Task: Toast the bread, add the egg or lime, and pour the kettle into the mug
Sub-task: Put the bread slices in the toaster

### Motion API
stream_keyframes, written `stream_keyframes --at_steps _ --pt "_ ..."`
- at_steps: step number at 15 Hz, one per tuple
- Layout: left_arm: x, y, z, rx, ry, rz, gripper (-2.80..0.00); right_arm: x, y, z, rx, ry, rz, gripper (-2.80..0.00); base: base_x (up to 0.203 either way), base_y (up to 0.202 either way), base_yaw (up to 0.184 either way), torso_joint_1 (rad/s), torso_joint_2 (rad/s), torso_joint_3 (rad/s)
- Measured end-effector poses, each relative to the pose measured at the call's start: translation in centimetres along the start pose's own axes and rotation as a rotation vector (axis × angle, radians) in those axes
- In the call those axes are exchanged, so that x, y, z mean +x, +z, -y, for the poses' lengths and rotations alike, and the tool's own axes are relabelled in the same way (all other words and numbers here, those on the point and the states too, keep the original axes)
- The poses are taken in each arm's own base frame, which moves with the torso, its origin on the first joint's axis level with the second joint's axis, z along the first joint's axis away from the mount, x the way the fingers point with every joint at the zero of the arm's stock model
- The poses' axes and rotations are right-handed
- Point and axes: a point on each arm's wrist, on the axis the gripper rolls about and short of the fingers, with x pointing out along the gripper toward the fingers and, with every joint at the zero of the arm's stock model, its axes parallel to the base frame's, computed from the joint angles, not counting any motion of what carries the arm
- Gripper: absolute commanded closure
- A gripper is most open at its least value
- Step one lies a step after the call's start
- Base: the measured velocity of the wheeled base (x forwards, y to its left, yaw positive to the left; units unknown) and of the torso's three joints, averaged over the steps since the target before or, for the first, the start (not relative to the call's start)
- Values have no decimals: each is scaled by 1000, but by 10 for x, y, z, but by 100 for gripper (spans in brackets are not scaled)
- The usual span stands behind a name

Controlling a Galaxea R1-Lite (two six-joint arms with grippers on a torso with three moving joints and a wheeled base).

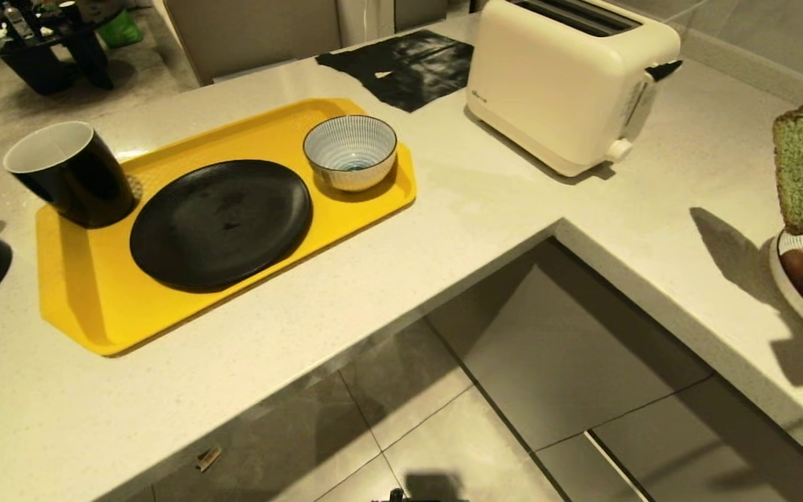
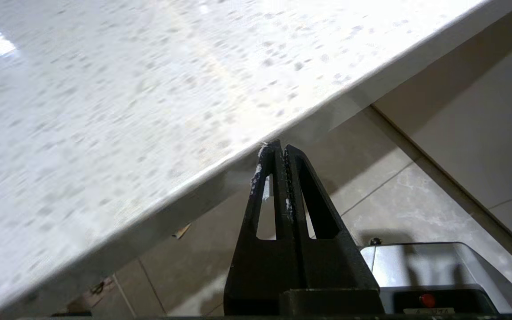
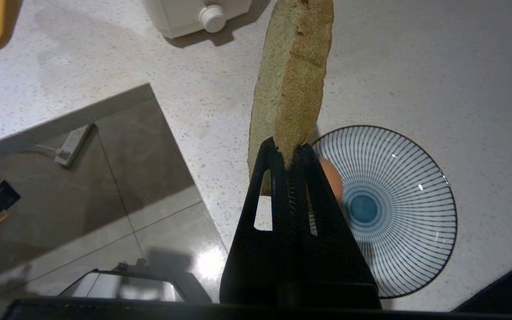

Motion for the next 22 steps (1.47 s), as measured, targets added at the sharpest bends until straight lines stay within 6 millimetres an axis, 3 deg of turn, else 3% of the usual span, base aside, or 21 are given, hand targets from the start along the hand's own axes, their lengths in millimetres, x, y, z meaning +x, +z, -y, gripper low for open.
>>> stream_keyframes --at_steps 5,11,18,22 --pt "0 0 0 -2 0 0 0 5 11 0 3 11 44 0 0 0 0 0 0 0" --pt "0 0 0 2 -1 0 0 32 62 -3 13 48 233 0 0 0 0 0 0 0" --pt "0 0 0 2 -3 -1 0 92 116 -34 107 199 356 0 0 0 0 0 0 0" --pt "0 0 0 4 -2 -1 0 143 125 -55 129 248 488 0 0 0 0 0 0 0"
